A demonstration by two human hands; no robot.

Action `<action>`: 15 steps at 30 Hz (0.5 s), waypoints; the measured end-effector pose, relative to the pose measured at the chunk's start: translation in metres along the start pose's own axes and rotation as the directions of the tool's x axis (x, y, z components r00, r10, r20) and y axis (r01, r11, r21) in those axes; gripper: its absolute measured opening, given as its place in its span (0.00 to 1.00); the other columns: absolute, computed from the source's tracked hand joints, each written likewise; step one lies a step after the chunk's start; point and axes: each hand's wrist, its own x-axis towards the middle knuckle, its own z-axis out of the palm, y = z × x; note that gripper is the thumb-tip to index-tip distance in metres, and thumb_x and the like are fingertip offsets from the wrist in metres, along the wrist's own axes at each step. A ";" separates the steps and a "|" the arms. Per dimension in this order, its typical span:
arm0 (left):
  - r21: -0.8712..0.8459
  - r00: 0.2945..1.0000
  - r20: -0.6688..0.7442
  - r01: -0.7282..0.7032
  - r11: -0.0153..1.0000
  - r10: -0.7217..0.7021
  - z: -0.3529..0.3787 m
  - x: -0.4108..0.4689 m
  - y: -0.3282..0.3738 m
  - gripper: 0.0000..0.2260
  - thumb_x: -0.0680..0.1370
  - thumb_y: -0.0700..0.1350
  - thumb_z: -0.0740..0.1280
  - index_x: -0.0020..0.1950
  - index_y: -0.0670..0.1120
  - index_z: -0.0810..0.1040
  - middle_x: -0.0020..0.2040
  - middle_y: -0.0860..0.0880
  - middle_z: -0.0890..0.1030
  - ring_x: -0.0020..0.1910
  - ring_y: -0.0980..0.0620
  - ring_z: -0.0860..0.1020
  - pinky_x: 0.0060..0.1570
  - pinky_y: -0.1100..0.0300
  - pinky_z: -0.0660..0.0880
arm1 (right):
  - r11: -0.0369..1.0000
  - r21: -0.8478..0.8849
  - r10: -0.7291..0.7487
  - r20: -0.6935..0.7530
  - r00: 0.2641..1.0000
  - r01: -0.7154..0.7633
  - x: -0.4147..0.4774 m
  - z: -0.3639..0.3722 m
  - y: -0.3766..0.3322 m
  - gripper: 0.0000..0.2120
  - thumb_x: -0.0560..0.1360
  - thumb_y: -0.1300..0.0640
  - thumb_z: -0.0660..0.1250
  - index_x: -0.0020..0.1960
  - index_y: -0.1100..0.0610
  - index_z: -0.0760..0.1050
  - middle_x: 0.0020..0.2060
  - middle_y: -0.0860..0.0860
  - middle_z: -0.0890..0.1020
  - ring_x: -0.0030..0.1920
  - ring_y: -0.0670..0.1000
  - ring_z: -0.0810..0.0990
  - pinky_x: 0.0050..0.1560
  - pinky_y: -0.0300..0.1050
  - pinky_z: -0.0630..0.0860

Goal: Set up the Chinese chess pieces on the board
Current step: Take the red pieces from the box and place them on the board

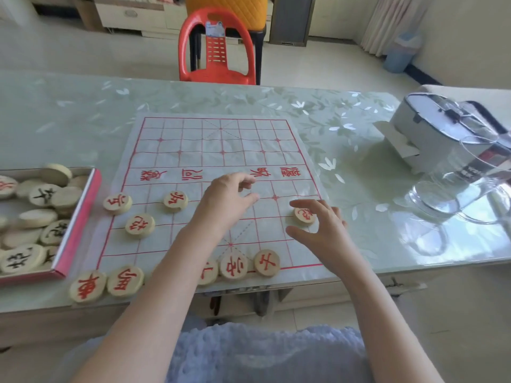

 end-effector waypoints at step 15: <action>-0.051 0.937 -0.273 0.212 0.976 -0.217 -0.138 -0.056 -0.127 0.12 0.72 0.40 0.70 0.55 0.46 0.80 0.51 0.49 0.82 0.48 0.52 0.80 0.55 0.57 0.75 | 0.988 0.050 -0.154 0.167 0.974 0.147 0.020 0.095 -0.106 0.15 0.73 0.53 0.67 0.58 0.44 0.72 0.57 0.41 0.74 0.63 0.48 0.66 0.64 0.46 0.64</action>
